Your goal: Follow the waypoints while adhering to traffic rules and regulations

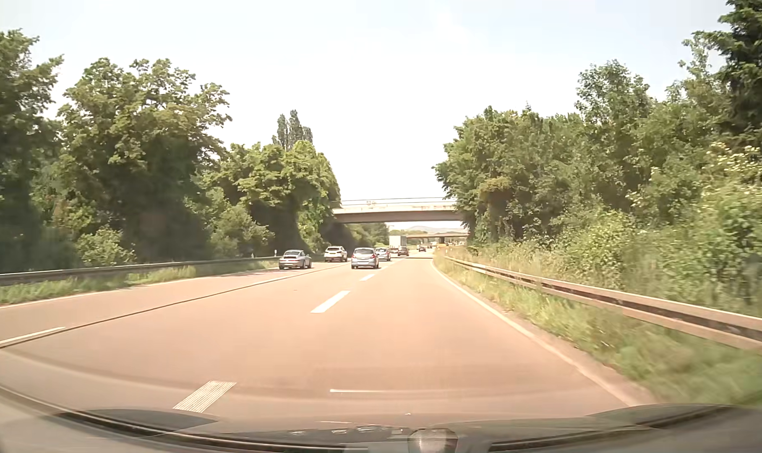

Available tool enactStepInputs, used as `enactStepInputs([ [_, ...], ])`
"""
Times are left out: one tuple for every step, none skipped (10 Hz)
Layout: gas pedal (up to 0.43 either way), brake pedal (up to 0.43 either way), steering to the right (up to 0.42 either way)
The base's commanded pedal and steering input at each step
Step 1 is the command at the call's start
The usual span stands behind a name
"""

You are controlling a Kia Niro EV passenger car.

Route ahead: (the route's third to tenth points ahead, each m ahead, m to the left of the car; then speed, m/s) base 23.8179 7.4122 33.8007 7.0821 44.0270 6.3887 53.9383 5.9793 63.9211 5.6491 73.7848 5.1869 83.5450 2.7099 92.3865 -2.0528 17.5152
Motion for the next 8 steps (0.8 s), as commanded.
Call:
enactStepInputs([
  [0.000, 0.000, 0.004],
  [0.000, 0.000, 0.004],
  [0.000, 0.000, 0.005],
  [0.000, 0.000, 0.004],
  [0.000, 0.000, 0.005],
  [0.000, 0.000, 0.004],
  [0.000, 0.000, 0.004],
  [0.000, 0.000, 0.004],
])
